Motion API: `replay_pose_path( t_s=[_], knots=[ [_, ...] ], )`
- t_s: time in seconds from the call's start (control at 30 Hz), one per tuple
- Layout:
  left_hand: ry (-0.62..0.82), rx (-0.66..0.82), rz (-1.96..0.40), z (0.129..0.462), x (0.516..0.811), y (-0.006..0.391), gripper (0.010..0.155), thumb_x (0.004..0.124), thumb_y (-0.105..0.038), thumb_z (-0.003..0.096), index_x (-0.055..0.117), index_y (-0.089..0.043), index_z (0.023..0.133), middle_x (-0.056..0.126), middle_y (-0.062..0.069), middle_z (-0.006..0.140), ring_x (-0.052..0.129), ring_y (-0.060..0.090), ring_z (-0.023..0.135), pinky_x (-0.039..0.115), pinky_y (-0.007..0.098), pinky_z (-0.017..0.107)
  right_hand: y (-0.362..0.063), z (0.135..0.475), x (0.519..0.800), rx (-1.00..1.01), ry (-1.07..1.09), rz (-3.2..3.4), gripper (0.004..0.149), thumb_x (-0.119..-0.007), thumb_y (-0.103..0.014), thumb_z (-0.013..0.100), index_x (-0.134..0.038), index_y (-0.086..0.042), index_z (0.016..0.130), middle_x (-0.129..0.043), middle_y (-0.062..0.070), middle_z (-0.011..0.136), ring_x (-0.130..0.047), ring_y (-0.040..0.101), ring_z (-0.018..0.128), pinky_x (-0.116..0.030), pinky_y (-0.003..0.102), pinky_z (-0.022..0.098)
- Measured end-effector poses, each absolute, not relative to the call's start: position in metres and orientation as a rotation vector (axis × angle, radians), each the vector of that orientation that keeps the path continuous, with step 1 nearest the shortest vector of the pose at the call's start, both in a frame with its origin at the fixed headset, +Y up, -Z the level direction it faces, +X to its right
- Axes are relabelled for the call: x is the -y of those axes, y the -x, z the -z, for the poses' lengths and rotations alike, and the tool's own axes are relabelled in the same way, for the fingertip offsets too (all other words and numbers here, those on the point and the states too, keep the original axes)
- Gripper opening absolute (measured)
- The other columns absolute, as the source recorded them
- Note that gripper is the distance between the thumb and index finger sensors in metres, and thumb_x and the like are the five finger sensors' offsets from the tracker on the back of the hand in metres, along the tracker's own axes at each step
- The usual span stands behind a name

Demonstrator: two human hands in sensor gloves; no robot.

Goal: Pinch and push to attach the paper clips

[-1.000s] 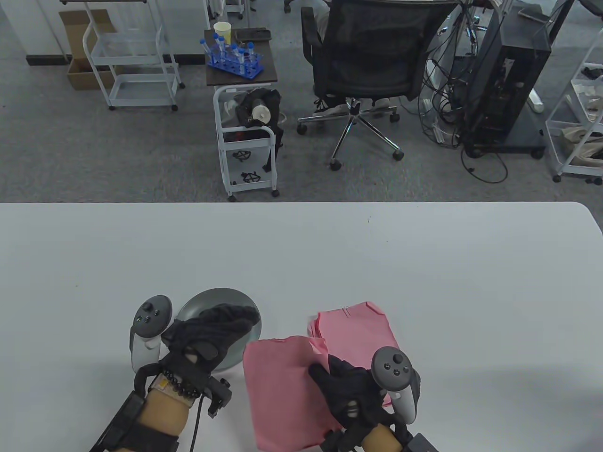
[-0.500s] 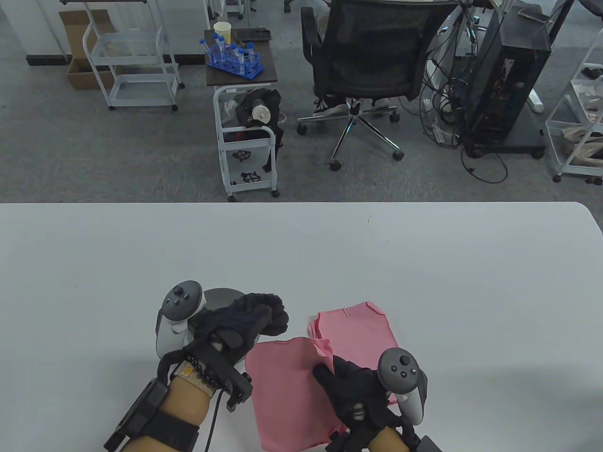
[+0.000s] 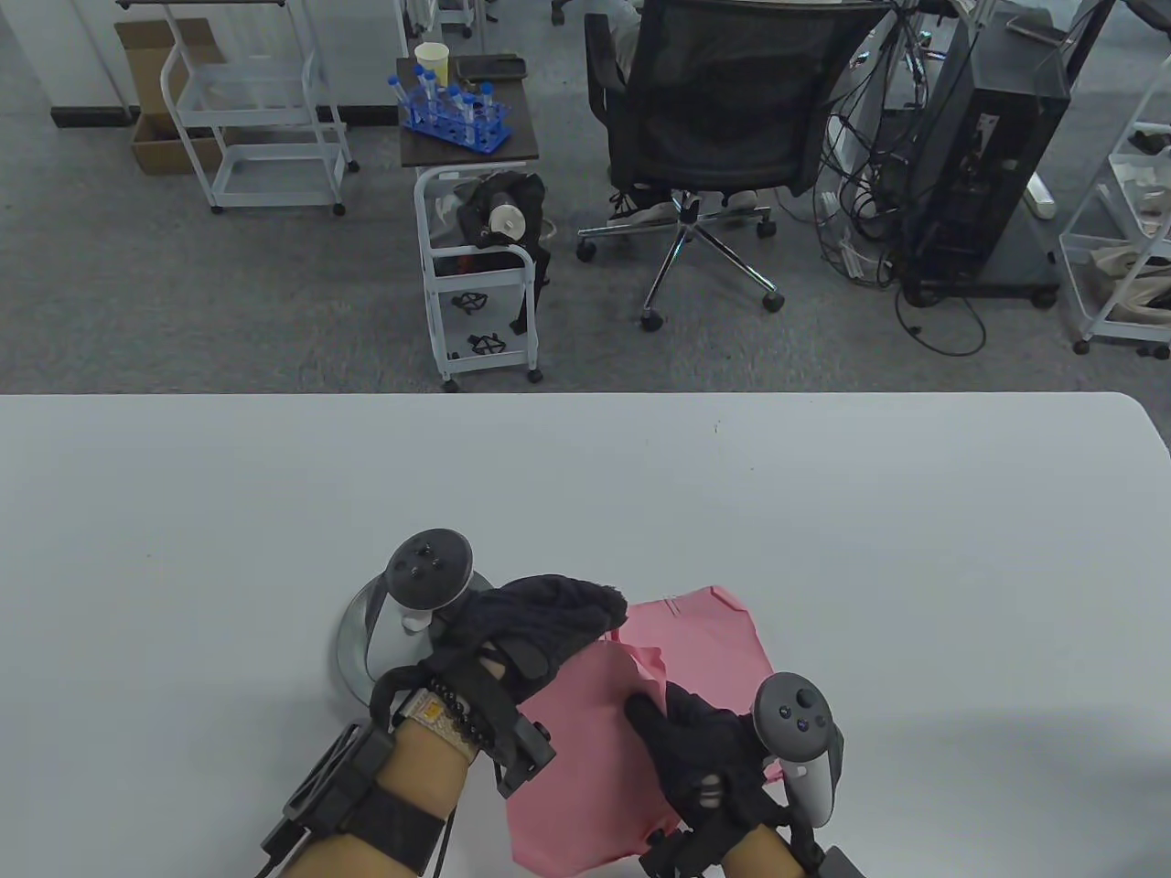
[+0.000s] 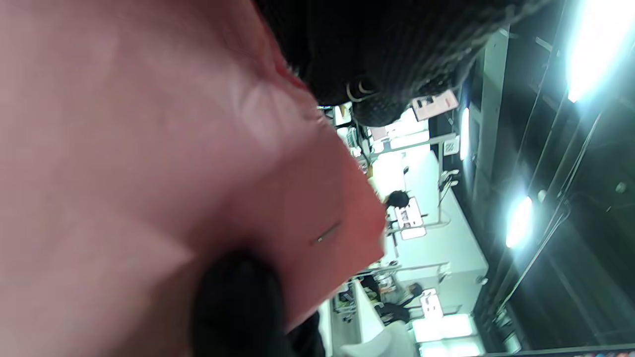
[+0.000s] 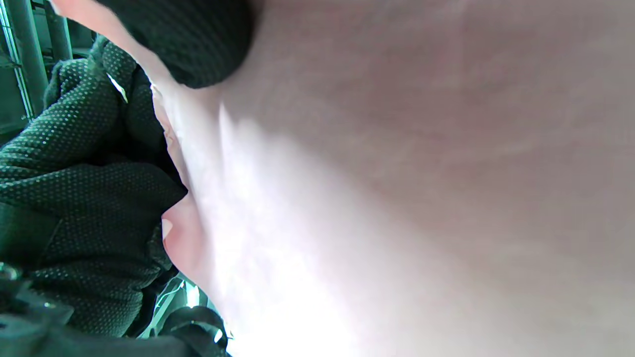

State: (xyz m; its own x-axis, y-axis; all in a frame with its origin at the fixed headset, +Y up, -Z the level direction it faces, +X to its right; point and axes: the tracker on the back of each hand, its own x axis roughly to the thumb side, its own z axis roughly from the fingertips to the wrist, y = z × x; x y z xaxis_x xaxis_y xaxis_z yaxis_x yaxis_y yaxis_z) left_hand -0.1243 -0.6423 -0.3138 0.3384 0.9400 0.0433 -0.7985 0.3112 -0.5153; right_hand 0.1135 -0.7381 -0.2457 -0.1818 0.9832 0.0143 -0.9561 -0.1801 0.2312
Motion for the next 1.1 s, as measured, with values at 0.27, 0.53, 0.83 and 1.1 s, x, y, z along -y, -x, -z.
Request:
replay_pose_path(
  t_s=[0.27, 0.53, 0.83, 1.1],
  knots=[
    [0.426, 0.333, -1.201, 0.318, 0.649, 0.125, 0.037, 0.089, -0.037, 0.0370, 0.100, -0.032, 0.072, 0.103, -0.006, 0.072, 0.097, 0.019, 0.080, 0.068, 0.047, 0.070, -0.115, 0.247, 0.737, -0.196, -0.222, -1.754, 0.041, -0.072, -0.038, 0.044, -0.074, -0.023, 0.082, -0.097, 0.001, 0.061, -0.103, 0.024, 0.044, -0.081, 0.044, 0.049],
    [0.526, 0.326, -1.286, 0.319, 0.657, 0.126, 0.038, 0.088, -0.039, 0.0386, 0.099, -0.028, 0.073, 0.106, -0.002, 0.069, 0.087, 0.024, 0.089, 0.063, 0.048, 0.073, -0.115, 0.247, 0.736, -0.208, -0.220, -1.728, 0.041, -0.072, -0.038, 0.044, -0.074, -0.023, 0.082, -0.097, 0.001, 0.060, -0.103, 0.024, 0.043, -0.081, 0.044, 0.049],
    [0.510, 0.322, -1.272, 0.318, 0.657, 0.124, 0.037, 0.088, -0.040, 0.0383, 0.099, -0.030, 0.073, 0.105, -0.003, 0.071, 0.078, 0.025, 0.095, 0.060, 0.049, 0.074, -0.115, 0.247, 0.735, -0.194, -0.227, -1.736, 0.041, -0.072, -0.038, 0.044, -0.074, -0.024, 0.082, -0.097, 0.000, 0.060, -0.103, 0.023, 0.044, -0.081, 0.044, 0.050],
    [0.471, 0.343, -1.193, 0.315, 0.655, 0.121, 0.037, 0.088, -0.041, 0.0394, 0.098, -0.031, 0.074, 0.102, -0.003, 0.075, 0.072, 0.025, 0.099, 0.058, 0.049, 0.075, -0.117, 0.248, 0.736, -0.211, -0.213, -1.661, 0.041, -0.072, -0.038, 0.044, -0.074, -0.022, 0.082, -0.098, 0.000, 0.058, -0.104, 0.023, 0.042, -0.081, 0.043, 0.049]
  ],
)
